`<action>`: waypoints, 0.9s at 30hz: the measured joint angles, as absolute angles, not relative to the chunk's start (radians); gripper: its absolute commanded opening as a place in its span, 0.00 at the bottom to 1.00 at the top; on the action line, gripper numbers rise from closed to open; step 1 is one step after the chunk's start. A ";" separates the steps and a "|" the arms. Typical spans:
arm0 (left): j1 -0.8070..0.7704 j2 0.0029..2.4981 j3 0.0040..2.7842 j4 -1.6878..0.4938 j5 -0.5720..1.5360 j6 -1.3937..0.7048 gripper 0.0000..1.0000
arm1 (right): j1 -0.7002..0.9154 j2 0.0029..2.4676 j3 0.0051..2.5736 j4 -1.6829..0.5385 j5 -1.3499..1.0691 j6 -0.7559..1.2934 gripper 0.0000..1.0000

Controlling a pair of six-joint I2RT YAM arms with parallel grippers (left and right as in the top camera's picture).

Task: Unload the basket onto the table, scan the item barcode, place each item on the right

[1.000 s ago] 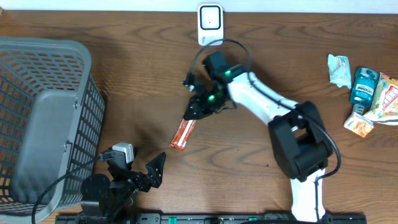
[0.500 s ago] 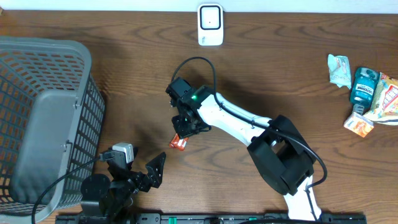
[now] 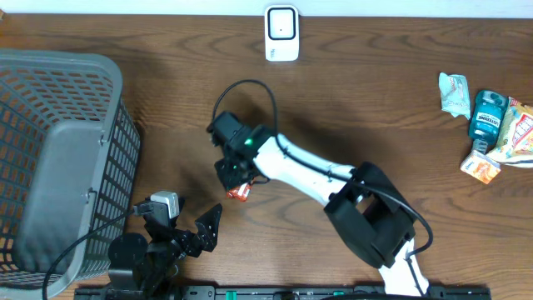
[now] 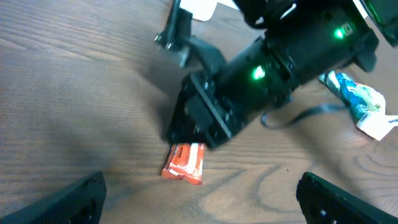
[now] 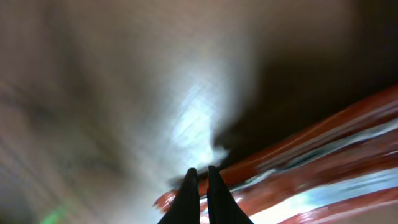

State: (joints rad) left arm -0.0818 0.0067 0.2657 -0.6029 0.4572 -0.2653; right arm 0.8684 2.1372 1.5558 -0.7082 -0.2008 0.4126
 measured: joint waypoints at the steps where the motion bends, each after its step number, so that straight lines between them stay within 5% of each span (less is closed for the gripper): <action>1: -0.082 0.006 0.266 -0.603 0.457 -0.265 0.98 | 0.884 2.138 1.555 -0.729 -0.202 0.414 0.01; 15: -0.082 0.007 0.266 -0.603 0.457 -0.265 0.98 | 0.854 2.138 1.555 -1.132 0.188 0.572 0.01; 27: -0.082 0.007 0.266 -0.603 0.457 -0.265 0.98 | 0.873 2.100 1.603 -1.026 0.274 0.378 0.46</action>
